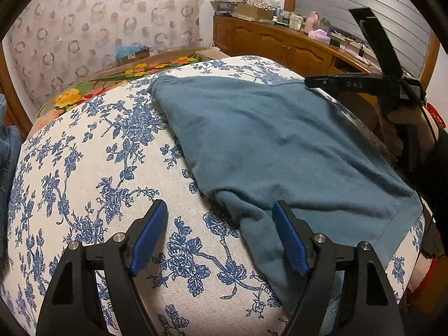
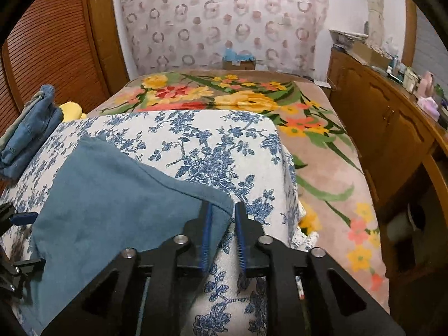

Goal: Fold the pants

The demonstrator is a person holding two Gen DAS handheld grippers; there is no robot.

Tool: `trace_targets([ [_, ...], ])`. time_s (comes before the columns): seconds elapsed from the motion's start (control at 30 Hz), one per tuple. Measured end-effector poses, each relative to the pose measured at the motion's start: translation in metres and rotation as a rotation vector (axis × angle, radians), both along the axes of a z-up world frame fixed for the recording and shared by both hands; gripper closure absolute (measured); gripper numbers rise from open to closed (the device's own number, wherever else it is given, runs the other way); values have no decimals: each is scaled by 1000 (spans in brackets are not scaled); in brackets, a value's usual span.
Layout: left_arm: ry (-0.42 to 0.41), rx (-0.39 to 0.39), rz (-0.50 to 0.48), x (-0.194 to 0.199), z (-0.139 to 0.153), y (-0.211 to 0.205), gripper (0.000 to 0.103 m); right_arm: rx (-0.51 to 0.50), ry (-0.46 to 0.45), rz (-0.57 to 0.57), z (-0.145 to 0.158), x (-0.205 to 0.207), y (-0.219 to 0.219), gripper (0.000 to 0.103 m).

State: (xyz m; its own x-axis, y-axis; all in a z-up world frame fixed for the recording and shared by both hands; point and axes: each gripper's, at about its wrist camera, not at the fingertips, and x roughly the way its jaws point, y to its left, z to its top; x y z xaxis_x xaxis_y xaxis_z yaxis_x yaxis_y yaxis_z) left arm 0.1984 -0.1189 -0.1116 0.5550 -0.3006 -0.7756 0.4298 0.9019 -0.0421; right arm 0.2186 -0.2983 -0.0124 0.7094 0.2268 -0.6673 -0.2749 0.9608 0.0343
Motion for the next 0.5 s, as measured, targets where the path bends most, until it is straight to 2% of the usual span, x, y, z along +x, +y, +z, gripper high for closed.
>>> trace_targets([
  [0.1,-1,-5,11,0,0,1,25,-5,-5,1,5,-13,2,77],
  [0.27,1,-61,19,-13,5,8,27,2,3,51,8,-47,8,66],
  [0.5,24,-135,-17,-32,11,10,57,-9,25,93,0,-99,20,60],
])
